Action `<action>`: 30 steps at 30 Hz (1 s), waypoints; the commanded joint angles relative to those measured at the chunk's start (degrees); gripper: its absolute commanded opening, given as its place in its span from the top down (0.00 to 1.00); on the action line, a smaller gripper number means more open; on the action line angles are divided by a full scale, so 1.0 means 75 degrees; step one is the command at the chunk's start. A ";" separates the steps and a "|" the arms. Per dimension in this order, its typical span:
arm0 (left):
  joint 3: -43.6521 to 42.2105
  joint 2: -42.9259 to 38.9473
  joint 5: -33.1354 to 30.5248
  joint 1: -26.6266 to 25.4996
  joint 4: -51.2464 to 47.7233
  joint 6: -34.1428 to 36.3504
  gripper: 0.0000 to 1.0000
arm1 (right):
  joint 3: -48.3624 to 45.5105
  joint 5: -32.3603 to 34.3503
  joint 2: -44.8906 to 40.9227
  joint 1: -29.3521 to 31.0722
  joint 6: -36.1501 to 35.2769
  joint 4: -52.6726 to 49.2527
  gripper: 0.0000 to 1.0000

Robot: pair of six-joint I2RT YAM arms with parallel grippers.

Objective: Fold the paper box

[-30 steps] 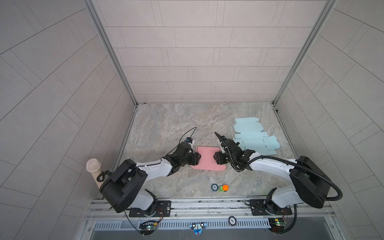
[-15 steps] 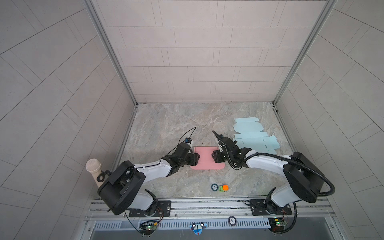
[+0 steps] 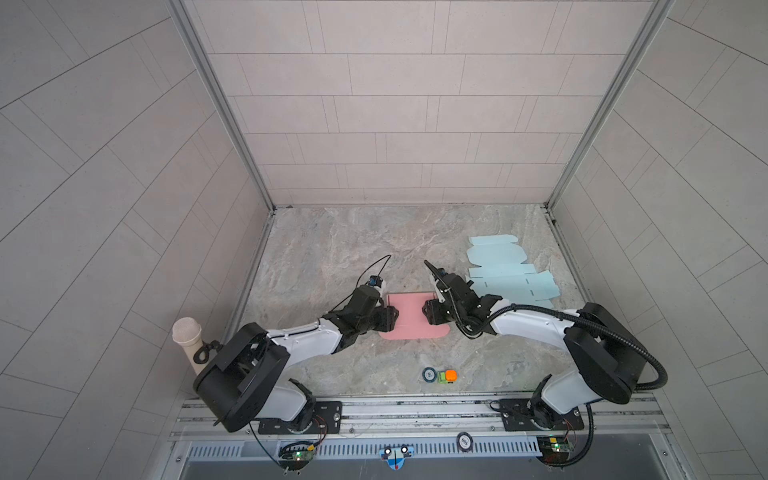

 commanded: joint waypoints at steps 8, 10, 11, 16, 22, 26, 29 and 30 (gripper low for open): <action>-0.0152 -0.0195 -0.0202 0.0070 -0.0448 0.0179 0.36 | 0.0074 0.0252 -0.0251 -0.0016 -0.0031 -0.0327 0.34; -0.0169 -0.0226 -0.0206 0.0071 -0.0461 0.0173 0.35 | 0.0034 0.0313 -0.0360 -0.0028 -0.0025 -0.0395 0.32; -0.0156 -0.0246 -0.0217 0.0072 -0.0467 0.0176 0.34 | 0.0005 0.0327 -0.0422 -0.0028 -0.0025 -0.0424 0.32; -0.0168 -0.0514 -0.0264 0.0072 -0.0621 0.0164 0.28 | -0.0086 0.0357 -0.0834 -0.0017 -0.0092 -0.0677 0.31; -0.0274 -0.1185 -0.0217 0.0072 -0.1000 0.0137 0.27 | -0.0359 0.0398 -0.1456 0.0089 -0.0074 -0.1042 0.31; -0.0463 -0.1793 -0.0238 -0.0049 -0.1337 0.0031 0.27 | -0.0637 0.0393 -0.1850 0.0266 0.0112 -0.1181 0.32; -0.0515 -0.2179 -0.0389 -0.0330 -0.1644 -0.0061 0.27 | -0.0751 0.0429 -0.2044 0.0471 0.0241 -0.1288 0.32; -0.0507 -0.2265 -0.0484 -0.0457 -0.1748 -0.0088 0.27 | -0.0775 0.0450 -0.2078 0.0542 0.0284 -0.1314 0.32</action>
